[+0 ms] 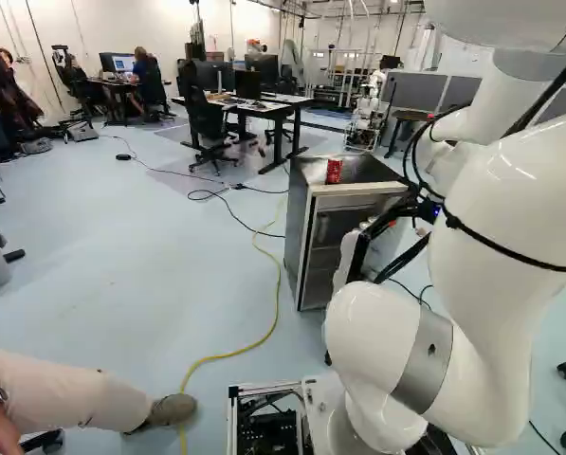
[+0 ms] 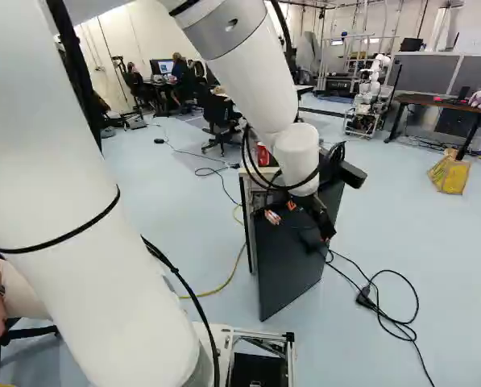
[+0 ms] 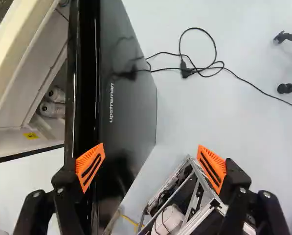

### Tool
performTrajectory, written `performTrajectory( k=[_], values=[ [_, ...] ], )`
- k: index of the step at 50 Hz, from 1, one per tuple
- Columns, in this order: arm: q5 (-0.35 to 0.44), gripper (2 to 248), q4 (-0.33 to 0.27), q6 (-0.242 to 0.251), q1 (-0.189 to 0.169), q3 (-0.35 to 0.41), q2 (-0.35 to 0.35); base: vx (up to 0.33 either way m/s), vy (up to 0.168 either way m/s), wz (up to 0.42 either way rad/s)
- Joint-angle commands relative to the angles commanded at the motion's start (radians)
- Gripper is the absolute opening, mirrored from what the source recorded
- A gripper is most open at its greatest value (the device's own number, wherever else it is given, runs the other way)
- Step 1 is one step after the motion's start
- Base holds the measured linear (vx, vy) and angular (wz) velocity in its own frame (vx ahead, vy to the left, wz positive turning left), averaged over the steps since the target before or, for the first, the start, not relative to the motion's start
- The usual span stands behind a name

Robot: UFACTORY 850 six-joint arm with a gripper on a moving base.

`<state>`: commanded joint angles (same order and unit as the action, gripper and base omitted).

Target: Grab a drink from the fridge

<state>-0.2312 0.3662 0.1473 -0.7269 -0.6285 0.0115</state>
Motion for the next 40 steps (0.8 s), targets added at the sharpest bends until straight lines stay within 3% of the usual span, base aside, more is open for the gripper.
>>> performTrajectory(
  k=[40],
  values=[
    [0.0, 247, 0.0, 0.0, 0.2, 0.011, -0.01, 0.0, 0.0, 0.0]
  ],
)
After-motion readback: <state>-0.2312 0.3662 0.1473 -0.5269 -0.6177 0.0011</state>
